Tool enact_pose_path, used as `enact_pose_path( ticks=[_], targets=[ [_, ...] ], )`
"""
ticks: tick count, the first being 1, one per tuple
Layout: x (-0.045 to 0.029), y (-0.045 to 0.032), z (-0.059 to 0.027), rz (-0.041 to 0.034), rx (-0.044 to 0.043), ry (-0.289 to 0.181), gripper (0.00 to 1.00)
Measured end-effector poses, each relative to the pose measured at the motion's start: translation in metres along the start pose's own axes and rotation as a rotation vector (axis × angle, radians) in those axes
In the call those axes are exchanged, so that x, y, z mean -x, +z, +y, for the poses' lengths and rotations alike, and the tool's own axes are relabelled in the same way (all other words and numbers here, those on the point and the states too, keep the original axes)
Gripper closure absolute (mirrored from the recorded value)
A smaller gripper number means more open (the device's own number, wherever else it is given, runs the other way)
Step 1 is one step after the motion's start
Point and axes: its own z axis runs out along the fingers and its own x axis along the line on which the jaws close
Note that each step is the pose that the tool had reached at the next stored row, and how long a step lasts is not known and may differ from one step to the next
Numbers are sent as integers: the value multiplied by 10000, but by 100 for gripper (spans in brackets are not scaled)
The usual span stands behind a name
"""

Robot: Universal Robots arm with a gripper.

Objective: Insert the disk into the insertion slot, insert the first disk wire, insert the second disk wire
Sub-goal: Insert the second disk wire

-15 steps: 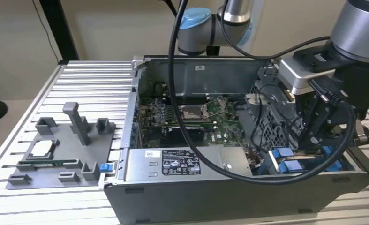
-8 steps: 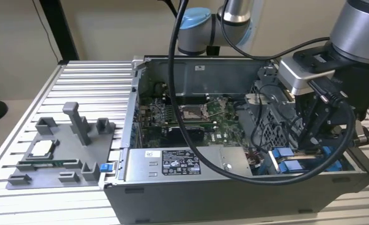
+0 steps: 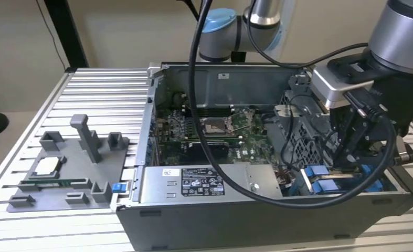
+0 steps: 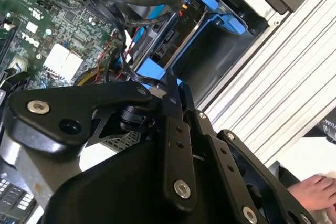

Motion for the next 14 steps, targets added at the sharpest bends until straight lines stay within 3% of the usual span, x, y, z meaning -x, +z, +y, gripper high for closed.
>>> enact_pose_path(
  ticks=[6,10,14],
  targets=[
    [-11,55,-92,-45,-4,7,100],
    [-10,80,-158,-161,-16,20,100],
    [0,136,-230,-193,-18,24,100]
  ],
)
